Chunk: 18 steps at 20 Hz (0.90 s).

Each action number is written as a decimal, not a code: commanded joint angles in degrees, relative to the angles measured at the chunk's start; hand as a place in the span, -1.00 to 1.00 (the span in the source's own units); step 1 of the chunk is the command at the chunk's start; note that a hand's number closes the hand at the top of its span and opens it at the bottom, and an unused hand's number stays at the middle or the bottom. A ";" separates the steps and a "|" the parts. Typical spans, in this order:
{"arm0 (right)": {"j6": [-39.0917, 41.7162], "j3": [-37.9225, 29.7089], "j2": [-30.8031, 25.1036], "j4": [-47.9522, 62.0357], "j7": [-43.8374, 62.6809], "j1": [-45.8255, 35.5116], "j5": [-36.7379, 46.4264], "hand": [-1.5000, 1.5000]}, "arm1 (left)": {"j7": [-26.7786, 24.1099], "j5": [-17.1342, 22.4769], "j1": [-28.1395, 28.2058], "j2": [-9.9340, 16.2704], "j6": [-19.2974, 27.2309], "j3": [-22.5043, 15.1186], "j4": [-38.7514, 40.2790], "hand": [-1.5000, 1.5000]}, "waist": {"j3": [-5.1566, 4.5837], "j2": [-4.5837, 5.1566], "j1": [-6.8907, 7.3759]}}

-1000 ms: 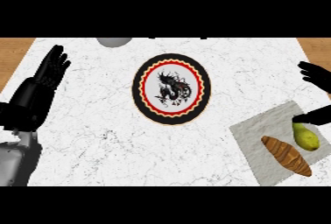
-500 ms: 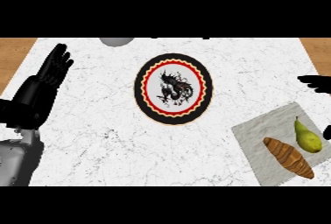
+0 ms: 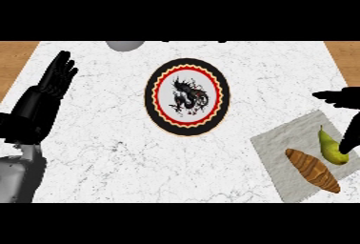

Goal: Pick the pear from the placemat and place it in the plate

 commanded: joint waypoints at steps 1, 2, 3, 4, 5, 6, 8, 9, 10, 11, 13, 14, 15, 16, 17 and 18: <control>-1.88 2.15 -0.73 1.76 -4.99 2.74 6.88 -1.00 | -0.62 0.06 0.75 0.08 -0.99 1.34 -0.03 0.00 | 0.00 -0.09 -0.41; -3.62 2.74 2.58 5.70 -3.26 0.31 8.53 -1.00 | 0.04 -1.67 0.18 -1.42 -0.01 -0.90 -0.38 0.00 | 0.02 0.03 -0.05; -1.51 2.37 2.64 7.91 -2.89 -2.77 9.15 -1.00 | -0.99 -0.82 -3.33 0.01 -0.84 2.12 4.54 0.00 | 0.00 0.12 -0.13; -1.01 1.85 2.01 9.89 -4.61 -2.77 10.15 -1.00 | -2.20 -1.83 1.67 -2.04 -0.69 -0.33 0.75 0.00 | 0.00 0.02 0.03; 1.34 1.79 1.77 8.05 -1.93 -2.64 9.78 -1.00 | -1.55 -0.50 -0.43 -0.28 -1.87 2.20 3.05 0.00 | -0.02 -0.06 -0.33; -3.14 2.66 3.10 10.52 -5.59 -0.05 12.01 -1.00 | 1.30 -0.97 -2.76 -0.84 -0.58 1.48 1.02 0.00 | 0.02 0.00 -0.26; -4.39 2.43 4.86 17.24 -7.21 -3.90 14.57 -1.00 | 1.20 -2.00 1.51 -2.23 0.06 -0.08 -3.43 0.00 | 0.06 0.11 0.64; -6.52 2.62 7.70 16.84 -6.84 -2.77 14.97 -1.00 | 3.19 -2.36 -3.51 -1.77 0.26 0.45 -0.54 0.00 | 0.05 0.10 0.11; -2.89 1.67 4.54 18.14 -9.59 -4.38 15.80 -1.00 | -0.71 -0.72 -3.27 -0.98 -2.66 2.72 3.73 0.00 | 0.01 0.06 -0.17; -5.31 2.40 4.68 17.08 -11.88 -0.45 16.67 -1.00 | 0.08 -1.76 -1.95 -1.73 -1.63 1.92 2.50 0.00 | 0.01 -0.01 -0.34; -2.91 1.76 3.55 15.23 -12.62 1.16 16.69 -1.00 | 0.90 -1.77 -1.29 -1.29 -1.97 2.75 1.39 0.00 | -0.01 -0.17 -0.64; -3.62 1.94 6.19 18.00 -11.77 -1.31 18.37 -1.00 | -1.14 -3.10 0.40 -3.05 -1.57 1.11 0.39 0.00 | 0.00 -0.09 -0.32; -3.92 1.33 5.68 21.94 -14.26 -3.23 19.23 -1.00 | 0.36 -1.70 -4.40 -1.55 -3.06 2.89 4.32 0.00 | 0.02 0.05 -0.23; -8.14 2.28 7.79 22.23 -15.42 -0.01 20.02 -1.00 | -1.96 -4.63 -2.58 -4.46 -0.10 0.48 4.08 0.00 | 0.04 0.09 -0.25; -7.49 1.96 9.58 23.44 -14.85 -1.17 20.13 -1.00 | -0.78 -1.84 0.69 -2.60 -2.22 2.75 0.29 0.00 | 0.03 0.02 0.12; -5.51 1.26 8.41 23.24 -15.26 -1.87 20.74 -1.00 | 0.24 -1.92 -1.01 -1.78 -2.73 3.76 0.66 0.00 | 0.01 -0.06 -0.21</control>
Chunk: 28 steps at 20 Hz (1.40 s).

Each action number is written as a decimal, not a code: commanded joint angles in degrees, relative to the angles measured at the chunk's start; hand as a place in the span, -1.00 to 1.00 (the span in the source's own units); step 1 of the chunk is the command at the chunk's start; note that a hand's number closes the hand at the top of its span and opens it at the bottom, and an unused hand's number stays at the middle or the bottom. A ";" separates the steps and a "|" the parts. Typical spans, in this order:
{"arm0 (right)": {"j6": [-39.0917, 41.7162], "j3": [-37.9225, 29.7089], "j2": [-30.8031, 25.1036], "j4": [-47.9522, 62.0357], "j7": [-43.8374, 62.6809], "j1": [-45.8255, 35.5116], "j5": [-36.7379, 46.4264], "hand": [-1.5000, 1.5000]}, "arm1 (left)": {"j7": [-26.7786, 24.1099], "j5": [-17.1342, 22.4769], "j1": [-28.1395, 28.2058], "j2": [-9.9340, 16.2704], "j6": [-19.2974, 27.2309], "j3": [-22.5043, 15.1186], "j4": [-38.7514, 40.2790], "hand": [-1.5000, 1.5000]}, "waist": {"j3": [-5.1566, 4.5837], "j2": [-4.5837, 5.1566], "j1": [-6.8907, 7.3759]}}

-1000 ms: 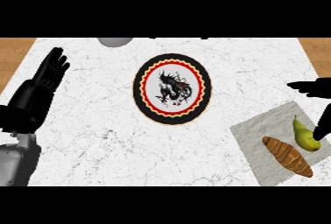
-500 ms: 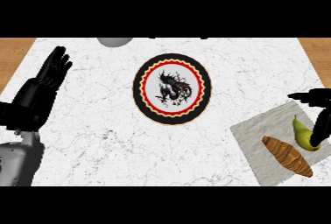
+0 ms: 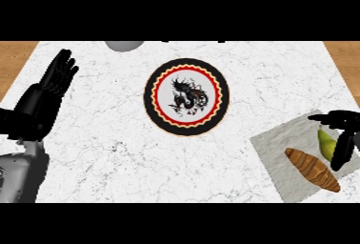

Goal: Pick the pear from the placemat and place it in the plate

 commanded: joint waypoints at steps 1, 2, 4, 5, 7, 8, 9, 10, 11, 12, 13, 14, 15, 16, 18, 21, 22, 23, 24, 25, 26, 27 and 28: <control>1.16 0.20 -2.17 2.60 -5.83 1.45 3.04 -1.00 | 1.37 -1.11 -2.45 -0.27 0.47 0.59 0.68 0.00 | 0.06 -0.01 -0.29; -2.52 0.63 2.15 3.44 -3.09 1.71 4.17 -1.00 | 0.20 -0.90 -3.51 0.04 -0.34 1.31 3.59 0.00 | 0.06 0.04 -0.27; -0.76 -0.99 2.96 5.21 0.19 -2.33 4.45 -1.00 | 1.07 -1.72 1.76 -1.60 0.28 -0.49 -3.04 0.00 | 0.06 -0.05 0.07; -2.11 -0.53 3.73 4.66 0.04 -0.38 4.96 -1.00 | 3.76 0.16 -1.78 -0.23 -1.01 1.02 -1.66 0.00 | 0.05 -0.06 -0.16; -3.46 -0.26 3.03 3.31 -0.88 1.87 5.84 -1.00 | 2.55 0.82 1.90 0.33 -2.32 1.79 -3.35 0.00 | 0.03 -0.15 -0.21; -5.54 1.40 3.76 7.71 -2.35 0.57 8.06 -1.00 | 3.64 -0.69 -0.34 -0.06 -1.07 0.35 -3.63 0.00 | 0.13 0.21 0.65; -4.23 1.54 1.35 6.34 -5.10 1.47 8.47 -1.00 | -0.31 0.27 -0.31 -0.31 -1.96 2.11 0.52 0.00 | 0.07 0.13 -0.01; -6.26 -2.48 3.01 6.75 -5.83 0.16 4.96 1.00 | -0.52 -2.44 -1.20 -1.51 -0.01 0.48 1.20 0.00 | 0.08 0.14 -0.12; -12.38 -3.36 4.89 6.17 -6.56 1.22 4.52 1.00 | 2.13 -0.15 1.14 0.54 -2.09 1.43 -3.35 0.00 | 0.14 0.10 0.53; -15.44 -2.62 3.70 3.68 -6.97 2.87 5.78 1.00 | 0.81 -1.53 4.25 -1.50 -0.69 0.08 -4.31 0.00 | 0.09 -0.11 0.06; -17.78 -2.87 3.89 4.68 -8.86 3.07 6.17 1.00 | 2.63 0.49 -0.04 0.38 -2.27 1.89 -3.06 0.00 | 0.12 0.06 0.05; -20.06 -2.93 5.00 3.50 -6.63 2.76 6.65 1.00 | -0.64 -1.87 3.36 -1.48 -1.36 -0.01 -2.69 0.00 | 0.08 -0.02 -0.08; -20.07 -2.94 2.72 6.30 -9.12 0.25 7.94 1.00 | 0.13 -0.66 -0.18 -0.91 -1.49 1.71 -0.02 0.00 | 0.12 0.28 0.28; -22.12 -3.22 2.51 6.05 -10.22 1.79 8.16 1.00 | 1.99 -0.35 1.77 -0.35 -2.11 1.43 -3.43 0.00 | 0.11 0.09 0.28; -26.23 -3.48 5.61 2.95 -6.97 1.49 8.39 1.00 | 3.25 -0.13 -0.06 -0.38 -1.99 1.64 -3.08 0.00 | 0.07 -0.10 -0.13; -37.62 -7.20 6.69 -0.61 8.45 6.35 6.46 1.00 | 2.69 -1.56 2.72 0.43 -0.73 2.60 -2.01 0.00 | -0.30 -1.77 -3.73; -40.28 -6.90 6.67 -0.83 10.95 7.53 7.40 1.00 | 2.62 -2.19 2.30 -0.78 0.91 2.58 -0.91 0.00 | -0.49 -2.21 -5.82; -43.21 -7.67 5.81 -0.43 13.69 8.96 7.64 1.00 | 1.95 -2.04 3.90 -0.11 0.56 3.21 -1.72 0.00 | -0.65 -2.92 -6.34; -45.97 -8.24 5.46 -0.37 15.68 10.31 7.84 1.00 | 2.88 -1.74 3.31 0.37 0.68 3.89 -1.43 0.00 | -0.74 -3.35 -8.03; -49.41 -8.42 6.36 -1.91 17.50 11.02 8.15 1.00 | 2.60 -2.24 4.53 0.18 1.08 3.88 -1.24 0.00 | -0.73 -3.31 -7.89; -51.67 -7.59 7.46 -3.46 19.58 11.55 9.24 1.00 | 2.29 -2.28 4.19 0.37 0.98 3.86 -1.89 0.00 | -0.76 -3.40 -7.76; -53.76 -7.76 7.61 -5.33 20.96 11.63 9.46 1.00 | 3.11 -1.28 4.35 1.04 0.35 4.77 -1.59 0.00 | -0.82 -3.63 -7.98; -56.53 -7.18 8.76 -6.95 22.33 12.71 10.36 1.00 | 2.86 -1.60 4.61 0.99 0.54 4.72 -1.64 0.00 | -0.79 -3.54 -8.15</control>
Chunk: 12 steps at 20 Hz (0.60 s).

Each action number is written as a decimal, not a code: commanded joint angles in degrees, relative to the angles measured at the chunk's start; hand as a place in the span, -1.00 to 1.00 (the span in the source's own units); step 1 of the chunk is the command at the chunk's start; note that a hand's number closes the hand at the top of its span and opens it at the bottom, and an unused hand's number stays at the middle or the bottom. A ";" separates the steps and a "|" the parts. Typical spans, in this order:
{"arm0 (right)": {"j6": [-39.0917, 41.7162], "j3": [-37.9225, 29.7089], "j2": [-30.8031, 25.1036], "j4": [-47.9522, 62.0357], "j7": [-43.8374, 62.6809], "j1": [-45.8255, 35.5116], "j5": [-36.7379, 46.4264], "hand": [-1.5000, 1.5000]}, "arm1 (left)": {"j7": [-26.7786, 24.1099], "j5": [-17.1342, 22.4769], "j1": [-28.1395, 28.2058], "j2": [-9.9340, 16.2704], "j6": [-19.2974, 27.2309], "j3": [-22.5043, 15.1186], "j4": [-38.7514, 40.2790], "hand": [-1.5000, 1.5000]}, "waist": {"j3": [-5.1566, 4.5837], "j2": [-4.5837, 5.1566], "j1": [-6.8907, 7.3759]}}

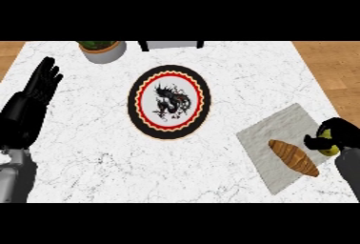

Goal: Pick the pear from the placemat and place it in the plate

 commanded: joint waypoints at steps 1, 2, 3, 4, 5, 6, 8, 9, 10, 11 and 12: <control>-11.23 0.75 4.12 -6.17 8.45 2.83 2.38 1.00 | -0.48 -0.37 2.04 -0.23 0.05 -0.13 -0.27 0.00 | 0.11 -0.27 -1.02; -12.33 1.28 5.50 -8.11 9.26 4.39 2.62 1.00 | 0.50 0.33 0.92 1.49 -0.20 1.62 -0.50 0.00 | 0.18 -0.31 -1.18; -13.19 1.18 6.61 -11.00 10.00 3.76 2.30 1.00 | -0.56 -0.83 2.42 -0.22 0.69 0.19 -0.40 0.00 | 0.13 -0.35 -1.27; -14.07 1.87 8.56 -13.24 11.63 2.82 2.81 1.00 | -0.09 0.19 2.28 1.08 -0.44 1.04 -1.40 0.00 | 0.14 -0.64 -0.19; -15.88 3.01 9.18 -15.73 11.91 4.10 3.99 1.00 | -0.82 -0.86 2.44 0.14 0.73 0.70 -0.09 0.00 | 0.10 -0.35 -1.47; -16.89 3.80 9.87 -18.80 12.87 2.20 5.00 1.00 | -0.86 -0.03 2.06 0.07 0.00 0.59 -0.44 0.00 | 0.07 -0.49 -1.00; -18.30 5.80 13.46 -24.02 15.30 1.40 6.39 1.00 | -1.03 0.59 2.79 0.38 -0.64 0.97 -0.69 0.00 | 0.14 -0.49 0.06; -20.39 6.82 14.75 -27.40 15.17 1.52 7.33 1.00 | -0.56 0.33 2.24 0.14 -0.40 0.76 0.48 0.00 | 0.23 -0.21 -0.70; -20.20 7.68 15.96 -30.27 16.48 0.83 7.81 1.00 | -1.17 0.43 2.37 0.69 -0.68 1.20 -0.06 0.00 | 0.22 -0.43 -0.31; -20.48 8.51 17.42 -33.09 17.85 1.24 8.19 1.00 | -0.79 0.33 2.48 0.50 -0.57 0.82 -0.95 0.00 | 0.30 -0.63 -0.30; -21.31 9.57 19.16 -36.02 19.41 1.19 9.10 1.00 | -0.44 0.51 2.35 1.35 -1.11 1.32 -0.45 0.00 | 0.35 -0.39 -0.14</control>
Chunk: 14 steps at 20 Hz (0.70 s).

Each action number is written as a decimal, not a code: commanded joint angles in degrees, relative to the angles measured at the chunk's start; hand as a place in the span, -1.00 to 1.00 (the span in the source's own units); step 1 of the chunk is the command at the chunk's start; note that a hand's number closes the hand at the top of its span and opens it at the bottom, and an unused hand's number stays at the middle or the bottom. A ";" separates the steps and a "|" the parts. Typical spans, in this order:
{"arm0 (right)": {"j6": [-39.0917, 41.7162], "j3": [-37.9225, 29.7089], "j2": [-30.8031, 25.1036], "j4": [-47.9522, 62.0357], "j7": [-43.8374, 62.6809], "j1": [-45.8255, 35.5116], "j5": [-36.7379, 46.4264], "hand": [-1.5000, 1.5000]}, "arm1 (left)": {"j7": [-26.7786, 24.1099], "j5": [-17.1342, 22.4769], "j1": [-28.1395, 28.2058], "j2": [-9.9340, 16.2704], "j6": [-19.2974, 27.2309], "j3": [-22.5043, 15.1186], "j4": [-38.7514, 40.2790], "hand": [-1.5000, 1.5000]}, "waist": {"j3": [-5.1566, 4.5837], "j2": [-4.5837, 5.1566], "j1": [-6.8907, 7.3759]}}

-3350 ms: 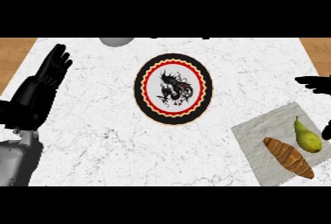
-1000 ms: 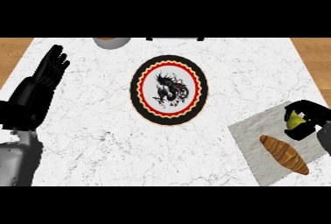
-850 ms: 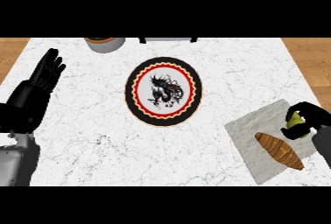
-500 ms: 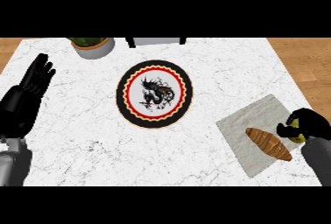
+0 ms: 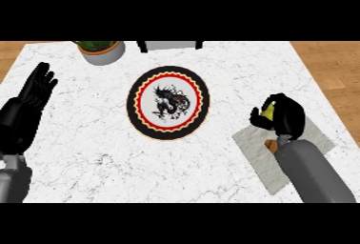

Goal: Pick the pear from the placemat and place it in the plate

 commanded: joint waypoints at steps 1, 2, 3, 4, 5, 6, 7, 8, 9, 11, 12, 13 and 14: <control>-3.99 4.75 6.50 -12.37 5.42 0.93 3.91 1.00 | 0.62 0.44 -0.09 -0.79 0.07 -0.49 -0.79 0.00 | 0.21 0.07 0.05; -2.82 5.54 7.19 -15.20 8.76 -0.43 5.39 1.00 | 0.50 0.94 0.23 0.63 -0.99 0.43 -0.88 0.00 | 0.21 0.40 1.16; -3.96 7.22 8.43 -18.07 11.06 1.98 7.64 1.00 | 0.66 0.68 0.10 0.01 -0.54 -0.08 -1.36 0.00 | 0.29 0.65 0.96; -1.62 8.62 7.77 -22.14 12.70 1.97 9.07 1.00 | -0.40 -0.50 -0.09 -0.78 0.35 -0.76 -0.94 0.00 | 0.31 1.03 0.95; -0.59 9.97 8.93 -24.62 16.53 2.53 11.57 1.00 | 0.95 1.26 -0.94 0.36 -1.24 -0.13 -2.09 0.00 | 0.36 1.15 1.70; 1.32 10.68 9.44 -27.56 19.86 0.94 13.91 1.00 | -1.36 0.37 0.79 -0.66 -0.85 -0.55 -0.71 0.00 | 0.31 1.49 2.21; 2.13 13.26 11.81 -29.35 22.94 1.67 17.21 1.00 | -0.11 1.21 -1.58 -0.53 -1.19 -0.66 -1.33 0.00 | 0.40 1.77 2.64; 5.71 13.42 12.86 -31.67 27.09 0.10 18.79 1.00 | 1.07 1.23 -1.43 -0.01 -1.70 -0.93 -2.21 0.00 | 0.45 1.93 3.47; 8.54 14.10 12.95 -34.25 29.92 -0.79 21.62 1.00 | -1.77 0.85 -3.69 -0.08 -1.89 -0.40 2.34 0.00 | 0.44 2.47 3.11; 14.14 14.66 14.47 -38.52 34.49 -1.12 24.38 1.00 | -1.72 1.05 1.95 -0.87 -2.65 -1.61 -3.44 0.00 | 0.55 2.55 5.29; 13.19 14.41 16.62 -36.46 34.88 -2.06 25.88 1.00 | 1.66 1.25 -2.78 -1.08 -2.17 -2.21 -3.29 0.00 | 0.64 3.05 5.73; 14.82 13.85 16.67 -36.11 35.69 -4.64 24.20 1.00 | 1.03 -0.38 -3.85 -2.97 -0.76 -3.85 -2.04 0.00 | 0.65 3.21 5.91; 16.41 14.93 16.71 -38.68 38.06 -4.43 24.80 1.00 | -0.53 -0.38 -3.18 -1.80 -1.80 -2.71 -0.73 0.00 | 0.65 3.20 5.95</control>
